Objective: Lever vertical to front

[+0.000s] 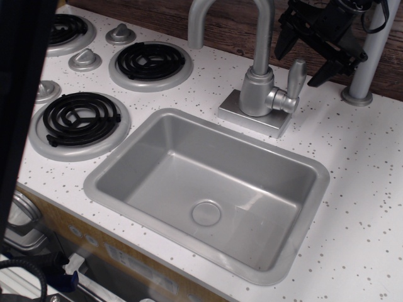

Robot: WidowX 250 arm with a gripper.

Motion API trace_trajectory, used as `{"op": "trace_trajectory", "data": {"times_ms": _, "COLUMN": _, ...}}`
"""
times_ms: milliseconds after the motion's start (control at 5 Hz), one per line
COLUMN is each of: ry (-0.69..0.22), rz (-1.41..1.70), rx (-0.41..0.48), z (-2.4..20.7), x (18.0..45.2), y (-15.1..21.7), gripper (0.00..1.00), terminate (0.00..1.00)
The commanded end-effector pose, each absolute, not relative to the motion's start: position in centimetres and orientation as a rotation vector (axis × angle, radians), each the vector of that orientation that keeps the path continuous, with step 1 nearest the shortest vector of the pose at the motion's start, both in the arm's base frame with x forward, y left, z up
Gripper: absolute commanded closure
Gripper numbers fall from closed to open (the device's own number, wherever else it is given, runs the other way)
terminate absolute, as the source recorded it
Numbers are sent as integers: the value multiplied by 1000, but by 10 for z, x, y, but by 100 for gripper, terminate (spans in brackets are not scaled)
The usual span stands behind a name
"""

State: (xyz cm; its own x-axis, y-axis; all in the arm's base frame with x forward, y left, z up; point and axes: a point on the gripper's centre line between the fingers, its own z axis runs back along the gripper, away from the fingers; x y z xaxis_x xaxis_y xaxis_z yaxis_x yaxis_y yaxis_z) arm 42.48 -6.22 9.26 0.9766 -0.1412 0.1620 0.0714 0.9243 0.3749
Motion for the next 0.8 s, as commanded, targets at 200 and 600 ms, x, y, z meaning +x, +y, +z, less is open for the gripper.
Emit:
{"op": "trace_trajectory", "data": {"times_ms": 200, "ry": -203, "rz": -47, "rx": 357, "z": 104, "x": 416, "y": -55, "gripper": 100, "terminate": 0}}
{"op": "trace_trajectory", "data": {"times_ms": 600, "ry": -127, "rz": 5, "rx": 353, "z": 99, "x": 388, "y": -49, "gripper": 100, "terminate": 0}}
